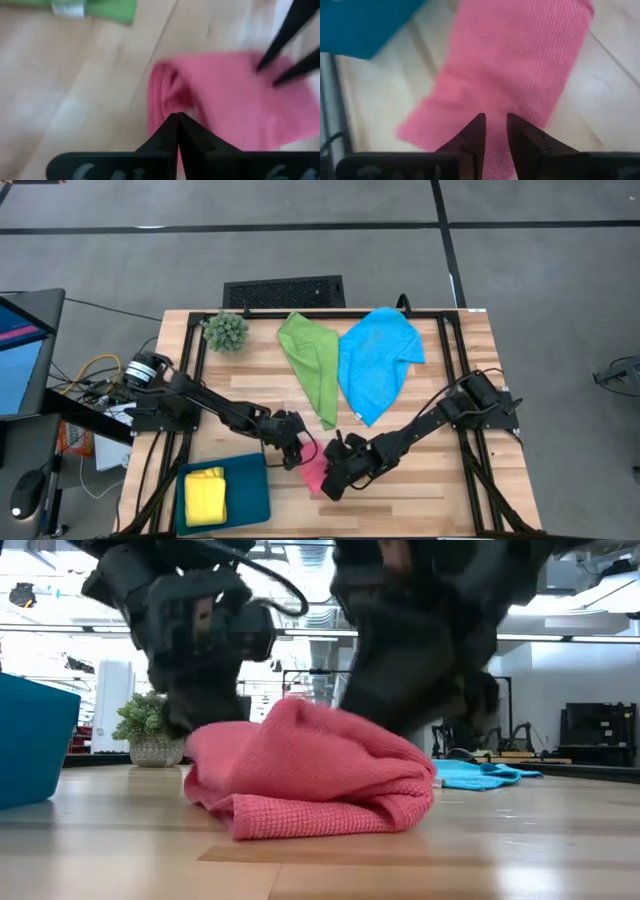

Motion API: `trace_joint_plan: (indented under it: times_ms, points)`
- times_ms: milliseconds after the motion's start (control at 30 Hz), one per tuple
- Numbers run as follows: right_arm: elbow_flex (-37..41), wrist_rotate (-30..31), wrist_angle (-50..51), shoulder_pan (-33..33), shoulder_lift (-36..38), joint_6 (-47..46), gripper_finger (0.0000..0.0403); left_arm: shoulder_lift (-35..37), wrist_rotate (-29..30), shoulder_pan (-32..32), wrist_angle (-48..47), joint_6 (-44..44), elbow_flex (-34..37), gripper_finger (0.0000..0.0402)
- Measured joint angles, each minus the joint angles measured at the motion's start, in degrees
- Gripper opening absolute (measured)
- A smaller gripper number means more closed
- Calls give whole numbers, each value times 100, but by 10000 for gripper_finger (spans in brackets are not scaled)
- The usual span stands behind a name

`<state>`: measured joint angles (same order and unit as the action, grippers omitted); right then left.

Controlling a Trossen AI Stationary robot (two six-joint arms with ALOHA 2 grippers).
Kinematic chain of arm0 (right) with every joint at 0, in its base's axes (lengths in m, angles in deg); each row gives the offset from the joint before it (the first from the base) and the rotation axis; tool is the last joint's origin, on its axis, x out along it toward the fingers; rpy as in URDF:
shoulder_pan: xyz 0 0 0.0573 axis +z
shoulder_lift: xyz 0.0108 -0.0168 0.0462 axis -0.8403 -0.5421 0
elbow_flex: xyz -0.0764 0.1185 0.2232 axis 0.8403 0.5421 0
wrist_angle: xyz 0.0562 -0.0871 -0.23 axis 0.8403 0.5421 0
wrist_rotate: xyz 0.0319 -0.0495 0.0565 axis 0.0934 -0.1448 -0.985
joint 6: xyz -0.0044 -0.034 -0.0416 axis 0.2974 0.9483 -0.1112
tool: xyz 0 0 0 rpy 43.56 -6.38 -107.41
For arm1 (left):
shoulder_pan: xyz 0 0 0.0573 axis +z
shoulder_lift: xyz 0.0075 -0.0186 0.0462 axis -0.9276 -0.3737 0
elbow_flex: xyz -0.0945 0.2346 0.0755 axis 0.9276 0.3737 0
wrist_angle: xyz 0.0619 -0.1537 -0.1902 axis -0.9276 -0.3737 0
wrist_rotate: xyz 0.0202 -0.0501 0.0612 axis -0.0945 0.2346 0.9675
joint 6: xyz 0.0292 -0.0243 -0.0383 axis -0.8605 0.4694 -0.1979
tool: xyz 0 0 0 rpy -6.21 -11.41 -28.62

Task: Fold microfiber towels
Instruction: Fold the pink microfiber towel

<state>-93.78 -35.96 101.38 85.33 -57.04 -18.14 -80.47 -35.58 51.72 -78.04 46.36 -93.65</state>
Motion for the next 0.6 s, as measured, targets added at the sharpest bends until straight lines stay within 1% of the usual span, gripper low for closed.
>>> trace_joint_plan:
  times_ms: [133, 233, 333, 400, 500, 600]
  points:
    - [7, 2, -550, 106, 55, 566, 102, 569, 8, 155, -484, 66, -4, 0]
    - [0, -3, -928, 204, -5, 700, 102, 1010, 113, 104, -613, 89, -4, 0]
    - [16, -11, -939, 270, -96, 702, 102, 1131, -4, -129, -93, -129, -6, 0]
    - [21, 73, -1017, 287, -89, 723, 102, 981, -194, -276, 307, -144, -13, 0]
    - [112, 254, -1077, 294, -83, 755, 102, 523, -445, -437, 622, -96, -8, 0]
    - [115, 253, -1124, 312, -83, 759, 102, 78, -459, -509, 737, 0, -92, 0]
